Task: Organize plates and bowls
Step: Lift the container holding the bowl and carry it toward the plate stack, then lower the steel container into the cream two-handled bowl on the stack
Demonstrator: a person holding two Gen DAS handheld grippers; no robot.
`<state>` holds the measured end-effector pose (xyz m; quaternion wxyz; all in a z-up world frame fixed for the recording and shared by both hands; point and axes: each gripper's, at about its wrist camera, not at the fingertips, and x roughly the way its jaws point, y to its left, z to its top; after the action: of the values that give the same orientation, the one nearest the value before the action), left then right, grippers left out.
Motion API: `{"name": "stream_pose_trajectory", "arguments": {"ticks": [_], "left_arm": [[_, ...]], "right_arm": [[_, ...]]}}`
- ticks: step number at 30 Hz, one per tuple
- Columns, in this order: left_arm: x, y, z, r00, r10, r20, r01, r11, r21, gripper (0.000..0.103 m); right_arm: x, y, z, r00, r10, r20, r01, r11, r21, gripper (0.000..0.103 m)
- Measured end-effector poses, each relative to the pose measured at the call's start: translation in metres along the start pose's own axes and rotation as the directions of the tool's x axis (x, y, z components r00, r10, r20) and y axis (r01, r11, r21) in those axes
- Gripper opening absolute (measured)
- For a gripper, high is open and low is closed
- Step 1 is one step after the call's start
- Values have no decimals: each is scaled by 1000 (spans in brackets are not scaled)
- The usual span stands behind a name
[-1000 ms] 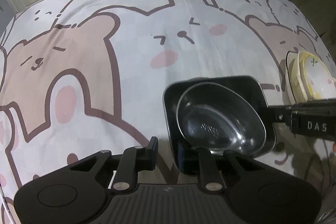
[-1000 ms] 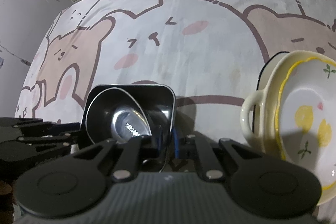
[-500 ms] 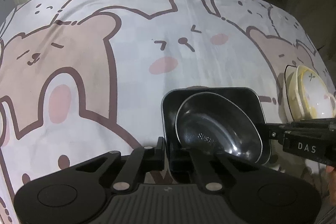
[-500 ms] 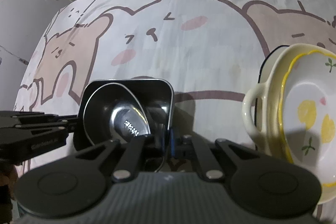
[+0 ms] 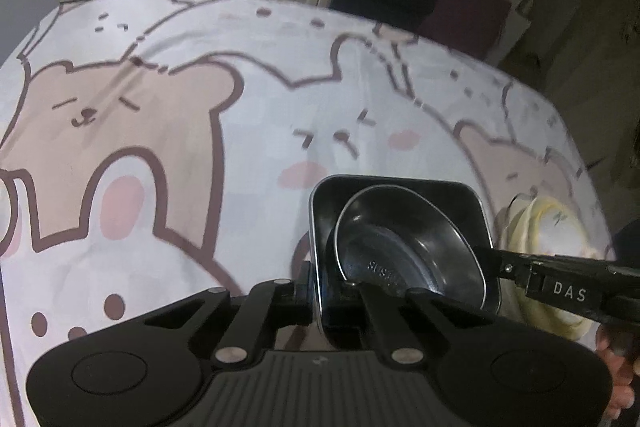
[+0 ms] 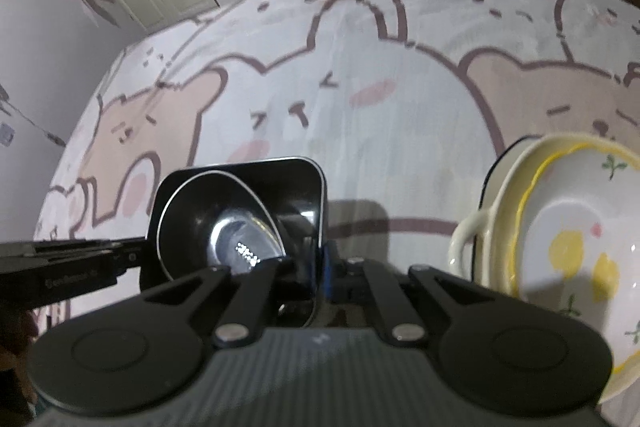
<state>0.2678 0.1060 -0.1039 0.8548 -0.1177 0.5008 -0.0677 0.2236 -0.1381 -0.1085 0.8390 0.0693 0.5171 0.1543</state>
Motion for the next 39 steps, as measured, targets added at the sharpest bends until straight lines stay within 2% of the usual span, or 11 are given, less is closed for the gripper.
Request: {"name": "stream_pose_trajectory", "arguments": {"ticks": [8,16,27,32,39], "left_arm": [[-16,-41,3,994,-71,81,72,997,-9,5],[-12,-99,4,982,-158,108,156,987,31,4],[13,-166,-3,971,-229,66,223,970,93,5],[28,-185,-7,974,-225,16,222,967,123,5],[39,-191,-9,976,-216,-14,216,968,127,5]], "right_arm": [[-42,-33,13,995,18,93,-20,999,27,4],[-85,-86,1,985,-37,167,22,996,90,4],[-119,-161,-17,973,-109,205,73,981,179,4],[-126,-186,-27,972,-135,191,96,975,202,4],[-129,-200,-38,973,-157,170,123,973,196,4]]}}
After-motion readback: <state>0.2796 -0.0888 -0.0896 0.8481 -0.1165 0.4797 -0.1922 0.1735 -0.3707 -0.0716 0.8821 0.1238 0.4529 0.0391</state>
